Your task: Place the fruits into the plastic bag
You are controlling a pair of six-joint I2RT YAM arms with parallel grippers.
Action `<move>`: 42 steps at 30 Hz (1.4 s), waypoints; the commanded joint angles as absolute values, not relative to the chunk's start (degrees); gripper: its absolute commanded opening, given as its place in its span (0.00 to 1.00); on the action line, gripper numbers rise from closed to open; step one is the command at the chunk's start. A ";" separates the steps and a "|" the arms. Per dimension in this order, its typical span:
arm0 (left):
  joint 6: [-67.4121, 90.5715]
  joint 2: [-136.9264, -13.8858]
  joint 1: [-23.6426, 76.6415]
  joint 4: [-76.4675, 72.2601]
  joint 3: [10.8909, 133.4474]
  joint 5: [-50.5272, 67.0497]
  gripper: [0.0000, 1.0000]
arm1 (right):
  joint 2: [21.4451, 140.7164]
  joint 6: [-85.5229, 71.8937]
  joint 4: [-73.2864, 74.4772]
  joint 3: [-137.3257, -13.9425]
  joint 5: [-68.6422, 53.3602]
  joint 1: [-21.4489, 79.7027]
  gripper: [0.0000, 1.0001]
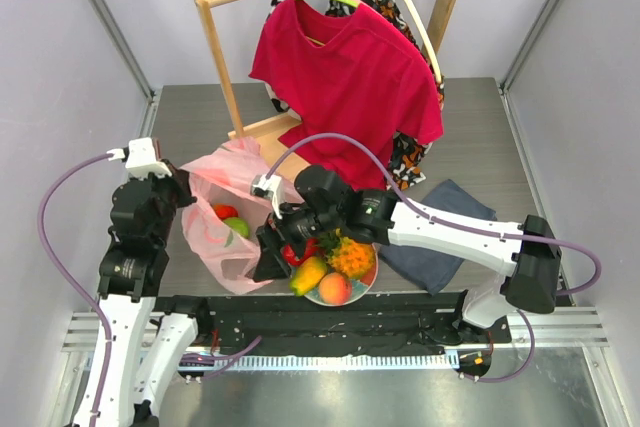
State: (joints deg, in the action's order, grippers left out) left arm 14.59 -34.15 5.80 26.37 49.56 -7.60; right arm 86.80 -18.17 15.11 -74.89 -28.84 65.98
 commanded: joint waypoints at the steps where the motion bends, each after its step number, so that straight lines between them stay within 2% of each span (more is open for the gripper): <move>1: 16.52 -34.45 5.45 21.19 51.41 -7.30 0.00 | 88.50 -20.57 22.22 -78.58 -40.25 65.92 1.00; 10: 16.44 -39.46 5.45 22.23 54.49 -6.24 0.00 | 86.58 -21.80 23.56 -76.46 -48.86 66.88 1.00; 17: 14.86 -42.89 5.45 26.62 55.90 -13.43 0.00 | 82.27 -24.52 16.09 -72.69 -62.39 68.55 1.00; 23: 14.77 -41.66 5.45 27.16 54.59 -16.61 0.00 | 76.47 -23.73 16.08 -73.30 -59.42 66.46 1.00; 25: 14.59 -40.70 5.36 26.98 54.23 -17.57 0.00 | 75.33 -24.26 16.52 -73.56 -54.35 64.61 1.00; 27: 14.59 -39.73 5.36 26.72 53.62 -18.71 0.00 | 74.18 -26.18 18.62 -73.39 -42.15 59.10 1.00; 29: 14.33 -37.98 5.36 25.93 52.74 -19.60 0.00 | 73.48 -26.63 21.35 -73.13 -35.01 55.30 1.00; 30: 14.24 -37.45 5.36 25.67 52.47 -19.86 0.00 | 72.26 -25.33 25.36 -73.21 -24.28 53.72 1.00; 33: 13.54 -34.99 5.36 24.52 51.33 -19.78 0.00 | 70.41 -17.94 33.28 -74.70 -5.44 53.96 0.98; 36: 13.27 -33.05 5.36 22.68 50.45 -17.41 0.00 | 69.44 -15.73 35.24 -72.95 5.04 53.96 0.97; 42: 13.18 -31.82 5.36 22.06 49.75 -15.47 0.00 | 70.58 -13.89 33.06 -66.11 6.07 53.88 0.95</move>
